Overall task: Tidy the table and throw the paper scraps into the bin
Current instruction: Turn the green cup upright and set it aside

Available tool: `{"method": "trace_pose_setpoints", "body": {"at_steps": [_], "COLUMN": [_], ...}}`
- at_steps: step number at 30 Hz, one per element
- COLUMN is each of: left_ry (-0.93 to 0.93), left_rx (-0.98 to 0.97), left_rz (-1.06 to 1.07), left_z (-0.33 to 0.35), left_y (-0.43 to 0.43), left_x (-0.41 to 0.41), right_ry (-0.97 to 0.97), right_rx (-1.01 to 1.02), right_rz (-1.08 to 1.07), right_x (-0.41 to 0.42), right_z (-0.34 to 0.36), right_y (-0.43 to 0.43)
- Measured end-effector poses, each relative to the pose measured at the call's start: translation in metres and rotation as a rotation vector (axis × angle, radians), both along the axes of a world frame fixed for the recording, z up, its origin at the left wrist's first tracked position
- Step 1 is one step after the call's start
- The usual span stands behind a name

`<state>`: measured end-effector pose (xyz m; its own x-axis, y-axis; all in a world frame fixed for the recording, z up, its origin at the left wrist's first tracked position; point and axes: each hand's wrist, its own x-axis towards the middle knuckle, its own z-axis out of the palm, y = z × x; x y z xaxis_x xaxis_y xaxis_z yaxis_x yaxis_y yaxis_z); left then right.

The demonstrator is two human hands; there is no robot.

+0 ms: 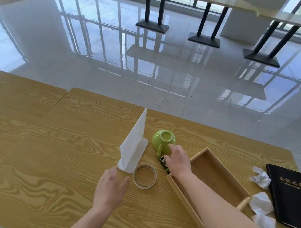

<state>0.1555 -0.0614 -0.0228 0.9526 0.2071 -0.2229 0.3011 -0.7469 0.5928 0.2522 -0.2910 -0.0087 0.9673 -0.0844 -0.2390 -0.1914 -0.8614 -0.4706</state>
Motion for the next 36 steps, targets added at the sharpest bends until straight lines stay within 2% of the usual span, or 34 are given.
{"method": "trace_pose_setpoints", "body": {"at_steps": [2, 6, 9, 11, 17, 20, 22, 24, 25, 27, 29, 30, 32, 36], "left_ry": [0.078, 0.139, 0.224, 0.237, 0.242, 0.275, 0.245, 0.145, 0.129, 0.213, 0.320, 0.344, 0.350, 0.304], "left_rx": [0.076, 0.388, 0.469, 0.493, 0.498, 0.451, 0.349, 0.151, -0.006, -0.443, -0.823, -0.934, -1.014, -1.019], "left_rz": [-0.015, -0.128, -0.162, -0.191, -0.179, -0.161, -0.101, -0.015, 0.030, 0.139, 0.245, 0.283, 0.345, 0.369], "left_z": [-0.013, -0.029, -0.037, -0.040, -0.043, -0.038, -0.030, -0.017, -0.008, 0.012, 0.028, 0.034, 0.042, 0.042], "left_y": [-0.002, 0.009, 0.020, 0.023, 0.024, 0.023, 0.018, 0.010, 0.003, -0.015, -0.033, -0.040, -0.048, -0.038], "left_x": [-0.013, -0.028, -0.033, -0.034, -0.038, -0.035, -0.033, -0.031, -0.030, -0.029, -0.025, -0.022, -0.019, -0.034], "right_ry": [-0.019, 0.090, 0.172, 0.148, -0.012, -0.090, -0.079, -0.013, 0.019, 0.035, 0.022, 0.019, 0.032, 0.111], "right_rx": [-0.030, -0.120, -0.202, -0.222, -0.103, 0.129, 0.419, 0.775, 0.925, 1.110, 1.186, 1.204, 1.259, 1.296], "right_rz": [-0.008, 0.043, 0.072, 0.050, 0.004, -0.054, -0.136, -0.261, -0.307, -0.328, -0.296, -0.275, -0.220, -0.141], "right_x": [0.027, 0.072, 0.084, 0.087, 0.079, 0.060, 0.038, 0.011, -0.002, -0.028, -0.052, -0.062, -0.078, -0.092], "right_z": [-0.003, -0.017, -0.028, -0.032, -0.024, -0.012, -0.003, 0.006, 0.009, 0.009, 0.007, 0.006, 0.004, 0.006], "right_y": [-0.001, 0.002, 0.007, 0.008, 0.005, 0.001, 0.002, 0.005, 0.007, 0.012, 0.019, 0.024, 0.031, 0.036]}}
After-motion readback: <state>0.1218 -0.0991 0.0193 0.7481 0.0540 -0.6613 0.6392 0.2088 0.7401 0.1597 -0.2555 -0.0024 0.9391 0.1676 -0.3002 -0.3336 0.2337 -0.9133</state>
